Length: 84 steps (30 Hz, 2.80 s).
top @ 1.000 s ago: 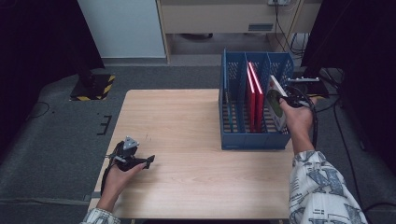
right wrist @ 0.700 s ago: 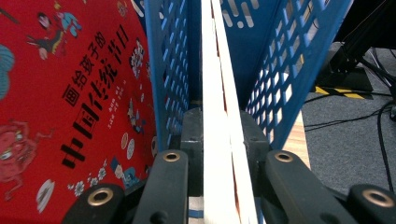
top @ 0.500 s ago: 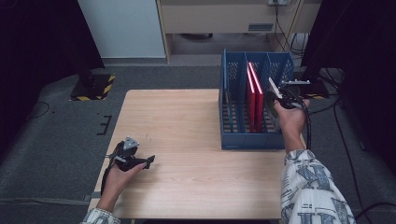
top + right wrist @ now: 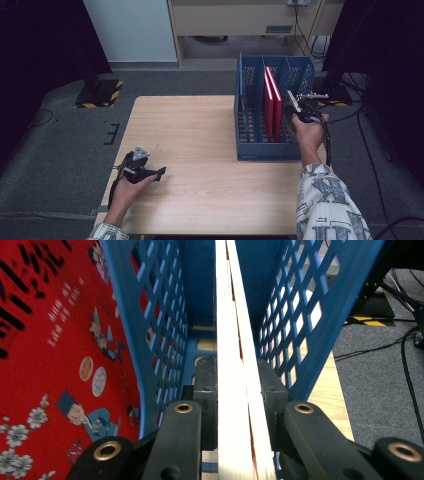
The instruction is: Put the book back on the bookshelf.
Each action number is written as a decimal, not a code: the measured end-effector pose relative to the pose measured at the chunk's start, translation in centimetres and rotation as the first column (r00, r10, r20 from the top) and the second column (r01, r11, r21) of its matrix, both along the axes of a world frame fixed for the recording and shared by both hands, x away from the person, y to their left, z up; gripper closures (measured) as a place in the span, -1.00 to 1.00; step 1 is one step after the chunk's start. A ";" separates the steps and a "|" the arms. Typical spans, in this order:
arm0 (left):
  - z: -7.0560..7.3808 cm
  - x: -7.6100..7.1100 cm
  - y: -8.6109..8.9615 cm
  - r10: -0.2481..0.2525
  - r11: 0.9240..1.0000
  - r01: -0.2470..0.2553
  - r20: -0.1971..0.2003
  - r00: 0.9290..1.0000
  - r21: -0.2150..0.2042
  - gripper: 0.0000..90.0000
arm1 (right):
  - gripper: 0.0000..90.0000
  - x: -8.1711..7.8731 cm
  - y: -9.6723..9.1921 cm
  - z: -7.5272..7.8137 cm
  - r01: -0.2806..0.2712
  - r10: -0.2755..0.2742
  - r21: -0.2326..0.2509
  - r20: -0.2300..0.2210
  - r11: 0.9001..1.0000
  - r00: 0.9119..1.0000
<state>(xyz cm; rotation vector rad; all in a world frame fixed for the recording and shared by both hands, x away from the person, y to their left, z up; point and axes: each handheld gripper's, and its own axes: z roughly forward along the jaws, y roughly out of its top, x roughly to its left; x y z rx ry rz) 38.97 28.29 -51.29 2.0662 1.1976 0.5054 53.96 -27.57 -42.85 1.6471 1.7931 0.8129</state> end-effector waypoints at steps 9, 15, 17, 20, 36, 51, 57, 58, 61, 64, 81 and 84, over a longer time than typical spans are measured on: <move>0.0 0.0 0.0 -0.002 1.000 0.002 -0.001 1.000 0.006 -0.91 | 0.70 0.2 0.2 -0.9 -0.006 0.006 -0.002 0.004 1.000 1.000; 0.0 0.0 -0.2 -0.007 1.000 0.007 0.000 1.000 0.007 -0.91 | 0.70 0.1 0.4 -1.3 -0.017 0.017 -0.015 0.006 1.000 1.000; 0.0 0.0 -0.2 -0.007 1.000 0.007 -0.002 1.000 0.011 -0.91 | 0.70 0.2 0.5 -1.3 -0.014 0.014 -0.016 0.005 1.000 1.000; 0.0 0.0 -0.1 -0.006 1.000 0.006 0.000 1.000 0.010 -0.91 | 0.70 0.4 0.5 -1.4 -0.012 0.012 -0.018 0.007 1.000 1.000; 0.1 0.0 -0.1 -0.006 1.000 0.006 0.004 1.000 0.007 -0.90 | 0.57 0.2 1.1 -1.3 -0.020 0.020 -0.021 0.012 1.000 1.000; 0.2 -0.1 0.0 -0.001 1.000 0.001 0.009 1.000 -0.001 -0.90 | 0.49 -0.8 2.3 -0.8 -0.060 0.061 -0.038 0.008 0.997 0.998; 0.3 -0.1 0.0 0.000 1.000 0.000 0.013 1.000 -0.005 -0.90 | 0.49 -1.5 2.2 -0.4 -0.081 0.081 -0.047 0.004 0.996 0.997; 0.4 -0.1 -0.1 -0.001 1.000 0.001 0.013 1.000 -0.005 -0.90 | 0.49 -1.5 2.2 -0.4 -0.081 0.081 -0.047 0.004 0.996 0.997; 0.4 -0.2 -0.1 -0.004 1.000 0.004 0.014 1.000 0.000 -0.90 | 0.45 -1.9 2.2 -0.5 -0.078 0.078 -0.037 0.001 0.996 0.997; 0.4 -0.2 -0.1 -0.004 1.000 0.004 0.014 1.000 -0.001 -0.90 | 0.44 -2.0 2.2 -0.6 -0.081 0.081 -0.038 0.004 0.996 0.997; 0.5 -0.2 0.0 0.004 1.000 -0.003 0.017 1.000 -0.012 -0.90 | 0.18 -2.6 2.1 -0.2 -0.080 0.081 -0.029 0.015 0.996 0.997; 0.6 -0.2 0.0 0.004 1.000 -0.004 0.018 1.000 -0.013 -0.90 | 0.13 -2.8 2.0 -0.1 -0.080 0.080 -0.023 0.022 0.997 0.997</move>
